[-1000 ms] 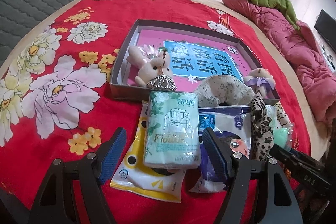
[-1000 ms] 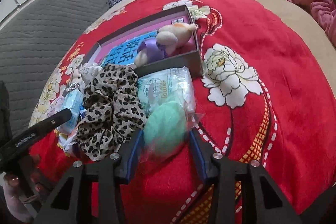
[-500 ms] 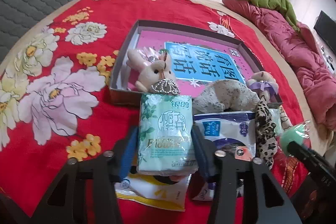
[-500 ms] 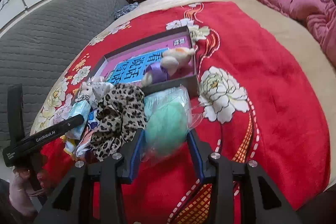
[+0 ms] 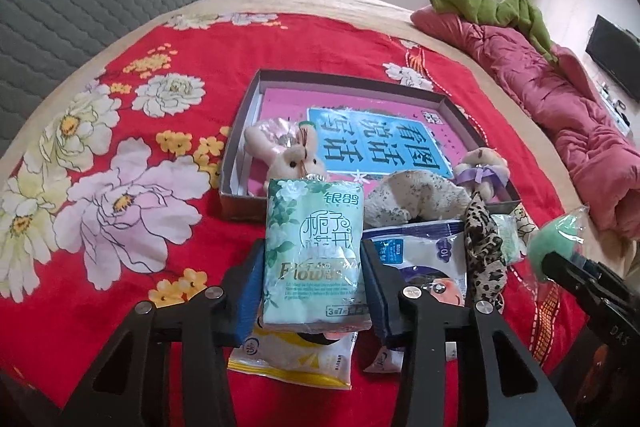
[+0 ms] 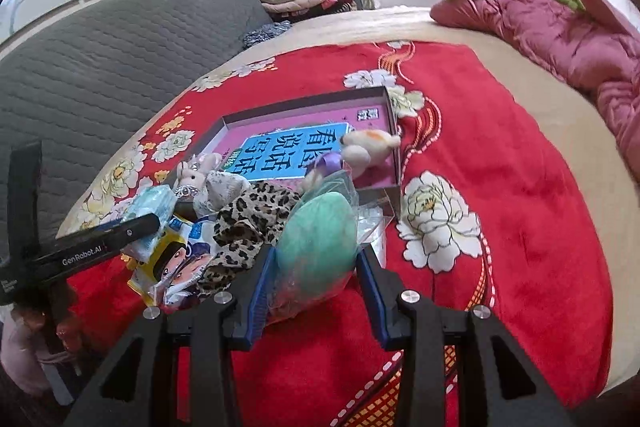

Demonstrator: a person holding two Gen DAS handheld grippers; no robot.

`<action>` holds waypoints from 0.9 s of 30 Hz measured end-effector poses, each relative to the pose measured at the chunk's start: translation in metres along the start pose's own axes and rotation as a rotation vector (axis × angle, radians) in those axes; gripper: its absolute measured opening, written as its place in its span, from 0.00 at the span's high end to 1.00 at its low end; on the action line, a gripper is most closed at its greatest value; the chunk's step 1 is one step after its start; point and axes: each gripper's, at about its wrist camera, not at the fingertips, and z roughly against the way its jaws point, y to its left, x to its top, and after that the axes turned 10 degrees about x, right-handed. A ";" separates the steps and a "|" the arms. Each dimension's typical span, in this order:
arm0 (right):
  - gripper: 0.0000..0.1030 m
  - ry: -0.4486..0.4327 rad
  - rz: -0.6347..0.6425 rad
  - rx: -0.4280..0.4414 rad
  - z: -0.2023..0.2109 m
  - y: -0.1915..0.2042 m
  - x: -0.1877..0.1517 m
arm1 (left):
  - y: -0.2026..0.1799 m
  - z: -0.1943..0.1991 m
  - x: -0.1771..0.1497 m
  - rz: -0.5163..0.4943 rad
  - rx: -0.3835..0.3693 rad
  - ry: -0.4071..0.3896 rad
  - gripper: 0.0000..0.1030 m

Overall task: Organize soft objects
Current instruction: 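Carry the tissue pack over the box with the left tool while the right tool carries the sponge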

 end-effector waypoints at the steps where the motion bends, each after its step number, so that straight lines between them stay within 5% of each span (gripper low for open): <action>1: 0.60 -0.006 0.004 0.007 0.001 0.001 0.001 | 0.000 0.003 0.000 -0.004 0.003 -0.010 0.55; 27: 0.60 -0.123 0.111 0.087 0.025 0.011 0.022 | -0.005 0.048 0.001 -0.008 0.007 -0.049 0.55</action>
